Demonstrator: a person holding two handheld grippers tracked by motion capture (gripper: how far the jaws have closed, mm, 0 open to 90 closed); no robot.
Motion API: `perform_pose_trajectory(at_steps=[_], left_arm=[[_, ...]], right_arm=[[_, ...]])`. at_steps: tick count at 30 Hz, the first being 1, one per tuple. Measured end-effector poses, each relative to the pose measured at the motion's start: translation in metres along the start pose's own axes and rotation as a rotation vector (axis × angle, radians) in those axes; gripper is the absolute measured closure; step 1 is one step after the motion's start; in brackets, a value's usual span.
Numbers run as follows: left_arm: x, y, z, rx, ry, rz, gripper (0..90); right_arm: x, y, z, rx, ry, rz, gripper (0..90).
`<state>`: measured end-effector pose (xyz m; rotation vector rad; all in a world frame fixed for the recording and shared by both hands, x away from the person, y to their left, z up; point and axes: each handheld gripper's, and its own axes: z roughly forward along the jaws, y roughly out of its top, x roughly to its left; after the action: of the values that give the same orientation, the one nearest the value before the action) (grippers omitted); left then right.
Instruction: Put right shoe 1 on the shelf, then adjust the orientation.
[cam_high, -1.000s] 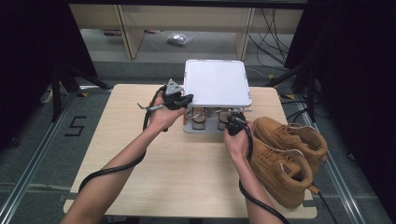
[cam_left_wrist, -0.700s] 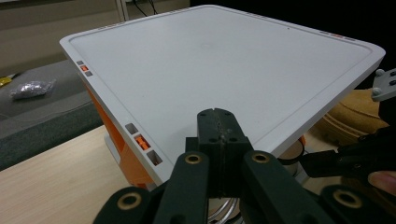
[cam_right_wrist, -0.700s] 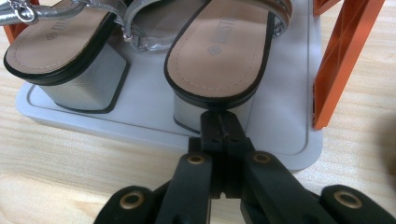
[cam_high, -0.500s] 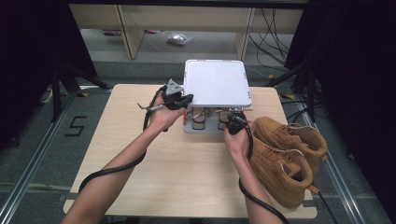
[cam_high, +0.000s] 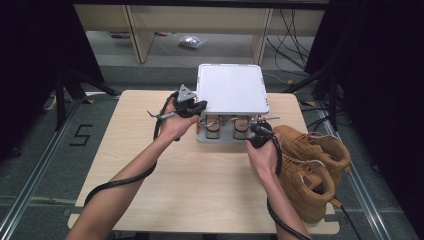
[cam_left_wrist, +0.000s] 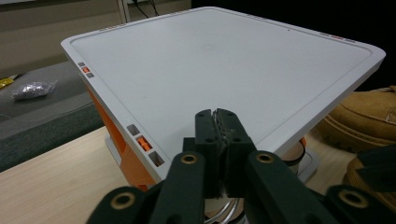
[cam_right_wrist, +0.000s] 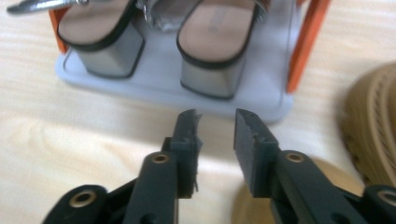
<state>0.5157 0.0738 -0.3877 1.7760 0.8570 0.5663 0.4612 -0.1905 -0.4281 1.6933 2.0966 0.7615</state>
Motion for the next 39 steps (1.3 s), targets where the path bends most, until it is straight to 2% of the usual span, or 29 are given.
perform_pose_trajectory(at_steps=[1,4,6,7,8,11,13,16,17,20,21,23,24,26,27,28,30,37,39], left_arm=[[0.001,0.000,-0.001,0.002,0.001,-0.006,83.9],[0.002,0.001,-0.002,-0.004,0.004,-0.009,80.2],[0.001,0.003,-0.004,-0.015,-0.001,-0.015,77.4],[0.000,0.004,-0.006,-0.023,-0.002,-0.017,76.2],[-0.001,0.004,-0.007,-0.030,-0.004,-0.017,74.9],[-0.002,0.005,-0.011,-0.041,-0.011,-0.019,70.3],[-0.001,0.004,-0.012,-0.039,-0.010,-0.018,68.3],[-0.001,0.003,-0.013,-0.040,-0.007,-0.017,67.8],[-0.001,0.003,-0.013,-0.040,-0.008,-0.017,67.7],[-0.002,0.002,-0.013,-0.039,-0.008,-0.022,66.5],[-0.002,0.002,-0.013,-0.039,-0.007,-0.023,66.2],[-0.001,0.002,-0.011,-0.036,-0.007,-0.024,66.3],[-0.001,0.001,-0.010,-0.034,-0.007,-0.023,66.5],[0.000,0.000,-0.009,-0.034,-0.002,-0.026,66.8],[0.000,0.000,-0.008,-0.036,-0.002,-0.026,67.0],[0.000,0.000,-0.007,-0.037,0.001,-0.030,67.3],[0.000,0.000,-0.006,-0.037,0.002,-0.029,68.1],[0.000,-0.004,0.000,-0.028,0.015,-0.026,72.1],[0.000,-0.004,0.000,-0.032,0.016,-0.029,73.9]], right_arm=[[0.000,0.000,-0.004,0.007,0.005,0.017,66.7],[-0.005,-0.004,-0.014,0.047,0.016,0.014,63.7],[-0.008,-0.007,-0.021,0.048,0.012,-0.001,61.6],[-0.010,-0.008,-0.024,0.044,0.026,-0.011,60.9],[-0.010,-0.009,-0.028,0.052,0.027,0.012,60.3],[-0.015,-0.014,-0.038,0.055,0.026,0.002,58.6],[-0.017,-0.018,-0.045,0.062,0.040,0.026,57.6],[-0.022,-0.022,-0.053,0.051,0.043,0.025,56.8],[-0.022,-0.024,-0.055,0.050,0.052,0.048,56.8],[-0.029,-0.027,-0.063,0.058,0.045,0.029,56.6],[-0.031,-0.028,-0.064,0.053,0.058,0.027,56.5],[-0.034,-0.028,-0.066,0.066,0.057,0.039,56.0],[-0.036,-0.028,-0.067,0.068,0.045,0.027,55.9],[-0.036,-0.028,-0.071,0.079,0.049,0.061,55.4],[-0.041,-0.029,-0.071,0.071,0.048,0.025,55.2],[-0.043,-0.030,-0.072,0.066,0.049,0.013,55.1],[-0.046,-0.031,-0.074,0.073,0.034,0.010,54.4],[-0.049,-0.032,-0.086,0.061,0.049,0.014,53.3],[-0.051,-0.033,-0.089,0.059,0.030,0.011,53.3]])
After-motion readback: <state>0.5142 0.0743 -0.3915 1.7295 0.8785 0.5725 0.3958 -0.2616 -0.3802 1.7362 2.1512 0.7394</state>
